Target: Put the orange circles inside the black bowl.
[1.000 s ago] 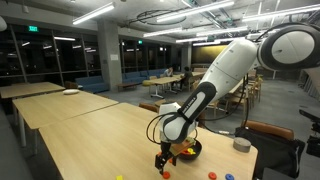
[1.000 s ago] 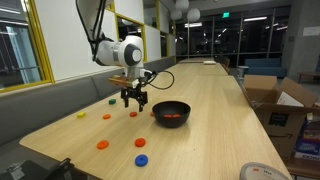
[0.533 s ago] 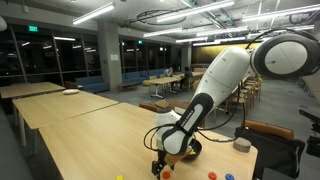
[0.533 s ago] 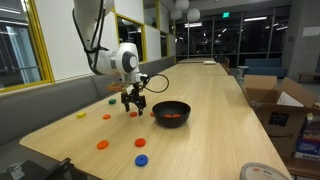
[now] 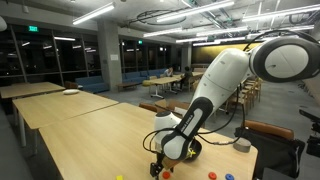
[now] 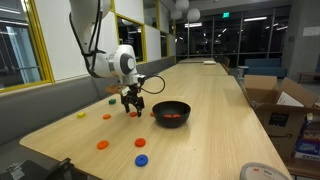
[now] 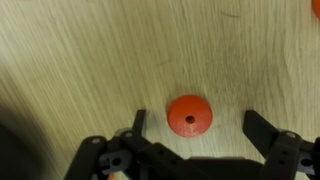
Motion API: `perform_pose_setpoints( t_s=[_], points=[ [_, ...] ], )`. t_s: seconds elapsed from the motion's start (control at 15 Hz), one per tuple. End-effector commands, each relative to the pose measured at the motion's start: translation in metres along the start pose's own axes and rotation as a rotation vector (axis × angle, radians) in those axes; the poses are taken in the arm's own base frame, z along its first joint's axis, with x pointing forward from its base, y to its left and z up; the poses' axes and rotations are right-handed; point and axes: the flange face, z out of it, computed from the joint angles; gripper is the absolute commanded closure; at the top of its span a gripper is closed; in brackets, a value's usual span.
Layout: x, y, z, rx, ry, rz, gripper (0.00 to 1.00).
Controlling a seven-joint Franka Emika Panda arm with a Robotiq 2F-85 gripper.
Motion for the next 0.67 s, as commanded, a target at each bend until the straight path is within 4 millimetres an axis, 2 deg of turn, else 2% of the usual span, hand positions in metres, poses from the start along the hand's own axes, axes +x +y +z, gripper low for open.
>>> perform_pose_setpoints(
  t_s=[0.0, 0.6],
  points=[
    [-0.0012, 0.0009, -0.0155, 0.014, 0.024, 0.037, 0.0],
    [-0.0098, 0.0096, -0.0209, 0.046, -0.018, 0.054, 0.0]
  ],
)
